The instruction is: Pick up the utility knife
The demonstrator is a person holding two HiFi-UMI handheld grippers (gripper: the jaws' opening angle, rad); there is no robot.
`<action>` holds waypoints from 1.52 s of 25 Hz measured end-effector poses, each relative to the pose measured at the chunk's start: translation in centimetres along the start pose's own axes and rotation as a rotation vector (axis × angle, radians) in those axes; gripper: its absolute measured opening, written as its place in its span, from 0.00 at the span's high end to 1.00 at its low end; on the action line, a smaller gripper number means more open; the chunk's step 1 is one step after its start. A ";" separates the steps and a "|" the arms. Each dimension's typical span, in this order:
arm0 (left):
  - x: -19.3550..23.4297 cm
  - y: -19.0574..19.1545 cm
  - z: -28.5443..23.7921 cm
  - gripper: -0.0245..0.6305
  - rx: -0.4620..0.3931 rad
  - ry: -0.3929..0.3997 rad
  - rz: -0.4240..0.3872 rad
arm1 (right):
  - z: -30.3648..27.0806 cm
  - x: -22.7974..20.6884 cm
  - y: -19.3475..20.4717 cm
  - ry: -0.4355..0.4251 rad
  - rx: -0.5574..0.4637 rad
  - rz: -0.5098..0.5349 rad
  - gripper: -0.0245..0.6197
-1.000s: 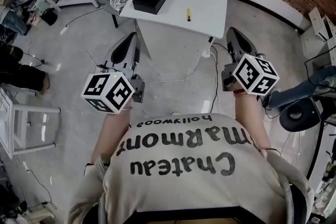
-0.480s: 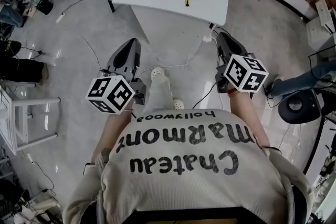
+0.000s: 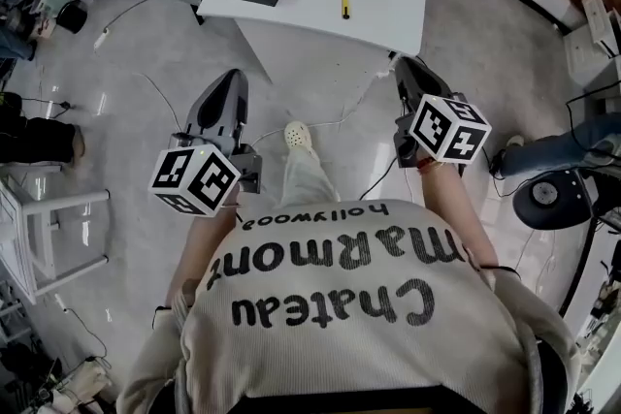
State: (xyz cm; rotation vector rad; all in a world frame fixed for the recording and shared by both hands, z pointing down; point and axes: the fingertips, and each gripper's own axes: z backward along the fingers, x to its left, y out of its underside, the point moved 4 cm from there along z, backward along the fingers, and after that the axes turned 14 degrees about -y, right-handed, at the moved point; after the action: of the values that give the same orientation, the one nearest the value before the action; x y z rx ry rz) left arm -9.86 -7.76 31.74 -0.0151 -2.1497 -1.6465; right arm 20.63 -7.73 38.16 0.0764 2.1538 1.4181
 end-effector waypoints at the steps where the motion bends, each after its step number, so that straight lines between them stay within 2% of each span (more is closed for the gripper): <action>1: 0.5 -0.3 -0.5 0.96 -0.001 -0.007 0.000 | -0.7 -0.3 -0.3 0.002 -0.001 -0.001 0.96; 13: 7.3 -2.3 -6.7 0.96 0.010 -0.082 0.045 | -9.5 -3.6 -3.4 0.037 0.017 -0.012 0.96; 15: 8.1 -2.4 -7.9 0.96 0.020 -0.088 0.050 | -11.0 -4.2 -3.2 0.044 0.037 -0.002 0.95; 17: 8.8 -2.5 -9.0 0.96 0.028 -0.090 0.049 | -12.6 -4.5 -2.9 0.045 0.074 0.029 0.88; 29: 13.3 -1.5 -10.8 0.96 0.076 -0.186 0.071 | -19.6 -6.4 0.8 0.023 0.208 -0.005 0.84; 38: 15.3 -1.8 -11.0 0.96 0.063 -0.240 0.087 | -22.5 -7.5 1.6 0.045 0.290 0.064 0.82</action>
State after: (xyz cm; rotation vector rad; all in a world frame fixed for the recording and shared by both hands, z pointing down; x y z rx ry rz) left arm -20.66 -22.25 37.52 -0.2977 -2.3397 -1.5961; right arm 15.84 -28.25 49.14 0.2249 2.3996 1.1410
